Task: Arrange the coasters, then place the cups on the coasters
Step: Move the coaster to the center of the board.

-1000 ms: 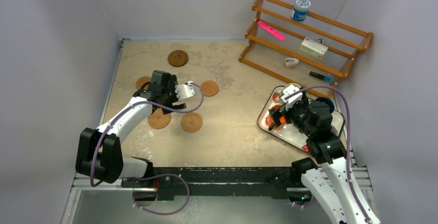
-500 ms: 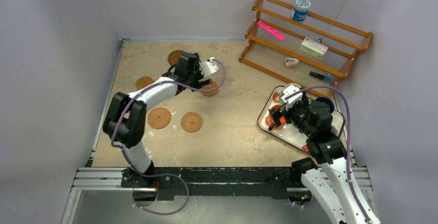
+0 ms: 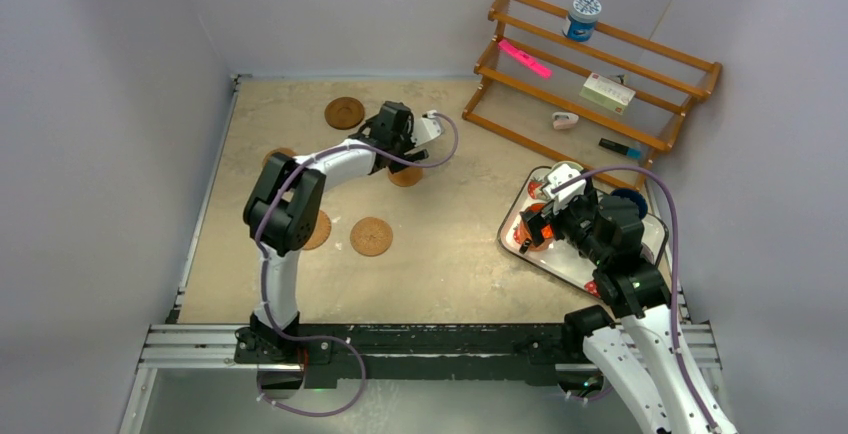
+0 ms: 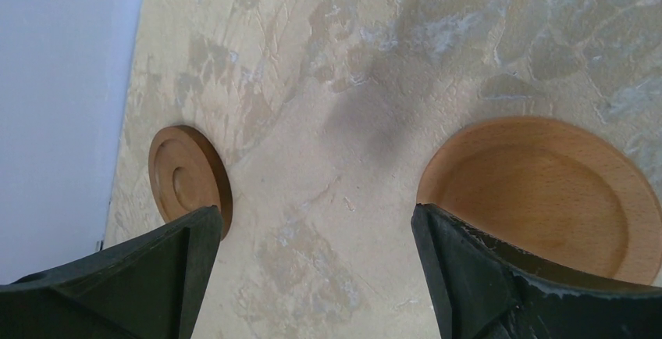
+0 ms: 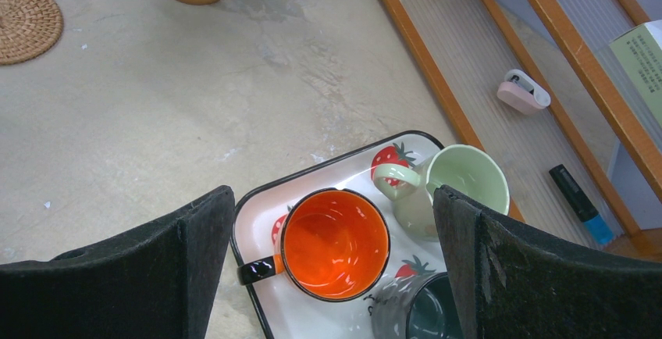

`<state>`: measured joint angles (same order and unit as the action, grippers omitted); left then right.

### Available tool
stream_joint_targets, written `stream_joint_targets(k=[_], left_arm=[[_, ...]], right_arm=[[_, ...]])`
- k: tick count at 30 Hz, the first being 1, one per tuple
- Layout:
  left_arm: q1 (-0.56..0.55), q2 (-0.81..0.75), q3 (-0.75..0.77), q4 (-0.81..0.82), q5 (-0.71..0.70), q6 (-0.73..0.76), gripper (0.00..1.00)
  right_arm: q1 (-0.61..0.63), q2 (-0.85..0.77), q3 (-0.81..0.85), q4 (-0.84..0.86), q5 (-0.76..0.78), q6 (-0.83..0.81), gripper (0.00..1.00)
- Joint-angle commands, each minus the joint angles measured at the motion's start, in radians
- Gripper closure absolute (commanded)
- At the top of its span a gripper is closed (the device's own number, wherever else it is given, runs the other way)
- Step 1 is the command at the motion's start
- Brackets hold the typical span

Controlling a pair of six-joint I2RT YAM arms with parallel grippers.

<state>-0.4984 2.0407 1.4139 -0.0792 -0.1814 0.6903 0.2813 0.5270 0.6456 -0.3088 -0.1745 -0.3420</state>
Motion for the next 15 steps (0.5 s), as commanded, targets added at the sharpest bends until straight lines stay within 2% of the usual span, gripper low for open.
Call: stream_joint_targets(k=[1, 10, 15], left_arm=[[-0.01, 0.033, 0.058, 0.019, -0.069, -0.018, 0.0], [-0.011, 0.075, 0.082, 0.006, -0.082, -0.024, 0.0], [-0.01, 0.022, 0.066, 0.03, -0.069, -0.051, 0.0]], right_arm=[[0.006, -0.009, -0.003, 0.016, 0.006, -0.011, 0.01], [0.006, -0.009, -0.003, 0.016, 0.007, -0.012, 0.01], [0.006, -0.009, -0.004, 0.016, 0.006, -0.012, 0.01]])
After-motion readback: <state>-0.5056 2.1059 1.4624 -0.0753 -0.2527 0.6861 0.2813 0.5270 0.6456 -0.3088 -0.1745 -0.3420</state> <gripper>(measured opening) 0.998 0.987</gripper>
